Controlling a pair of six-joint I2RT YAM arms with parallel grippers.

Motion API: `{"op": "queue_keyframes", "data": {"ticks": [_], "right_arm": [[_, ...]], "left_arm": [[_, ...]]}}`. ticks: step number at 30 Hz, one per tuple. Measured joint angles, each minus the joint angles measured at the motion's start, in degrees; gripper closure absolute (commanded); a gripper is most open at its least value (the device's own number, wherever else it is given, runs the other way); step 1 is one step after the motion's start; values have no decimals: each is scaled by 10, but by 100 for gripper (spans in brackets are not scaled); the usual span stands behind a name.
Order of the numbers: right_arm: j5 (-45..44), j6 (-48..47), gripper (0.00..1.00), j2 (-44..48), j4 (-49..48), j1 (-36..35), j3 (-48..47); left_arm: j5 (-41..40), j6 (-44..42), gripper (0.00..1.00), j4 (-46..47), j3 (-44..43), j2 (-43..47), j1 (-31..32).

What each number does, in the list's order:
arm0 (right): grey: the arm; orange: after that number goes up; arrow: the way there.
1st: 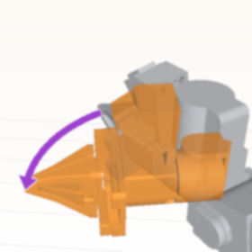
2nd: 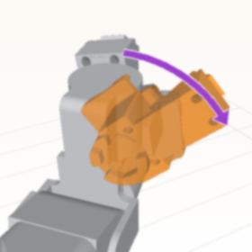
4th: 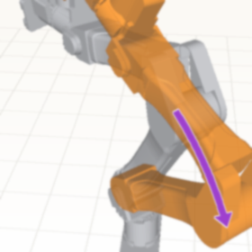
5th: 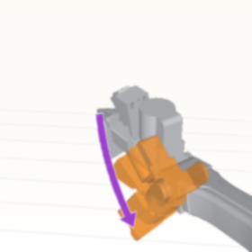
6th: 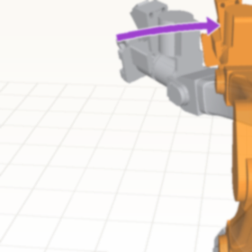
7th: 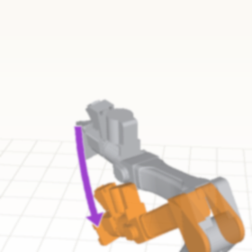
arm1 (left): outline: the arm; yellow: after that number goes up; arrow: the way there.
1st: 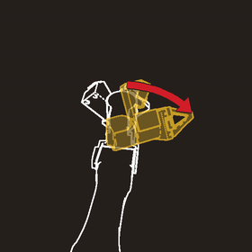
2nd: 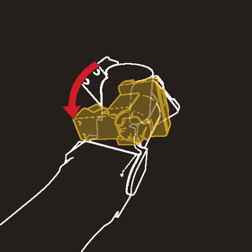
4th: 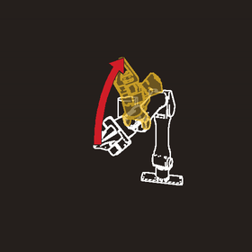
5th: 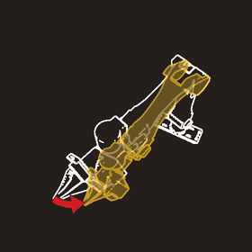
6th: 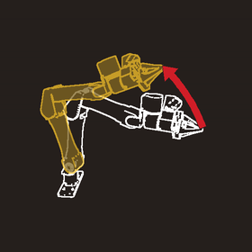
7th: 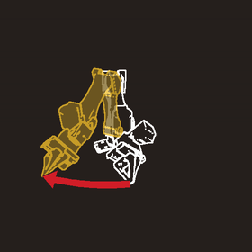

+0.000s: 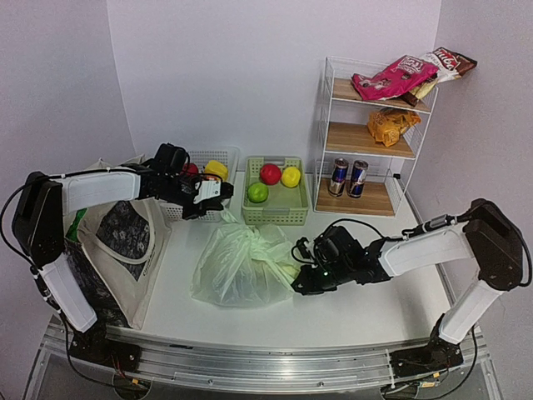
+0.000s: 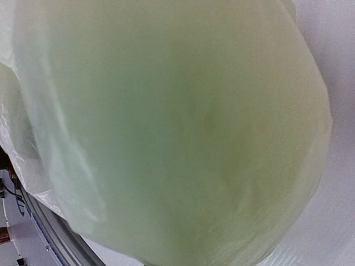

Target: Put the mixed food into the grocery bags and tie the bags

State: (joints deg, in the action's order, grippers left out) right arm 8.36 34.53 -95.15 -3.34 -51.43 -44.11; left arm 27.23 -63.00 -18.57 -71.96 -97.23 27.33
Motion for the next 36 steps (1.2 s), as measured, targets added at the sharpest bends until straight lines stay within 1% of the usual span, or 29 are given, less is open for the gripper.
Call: {"op": "queue_keyframes", "data": {"ticks": [7,17,21,28,31,34,36], "right_arm": [[-17,7,100,1,2,-21,-3],[-26,11,100,1,1,-23,9],[-33,12,100,2,-5,-23,15],[-36,13,100,4,-4,-23,21],[-36,3,100,13,29,-24,2],[-32,-31,100,43,112,-26,-43],[-17,-68,100,70,170,-30,-83]], "left_arm": [[3,0,100,-10,-39,-5,0],[4,-1,100,-24,-43,-10,0],[5,-5,100,-24,-61,-26,0],[5,-31,100,-24,-58,-30,0],[7,-28,100,-26,-58,-29,0],[4,-6,100,-38,-58,-8,2],[1,21,100,-44,-61,21,9]]}}
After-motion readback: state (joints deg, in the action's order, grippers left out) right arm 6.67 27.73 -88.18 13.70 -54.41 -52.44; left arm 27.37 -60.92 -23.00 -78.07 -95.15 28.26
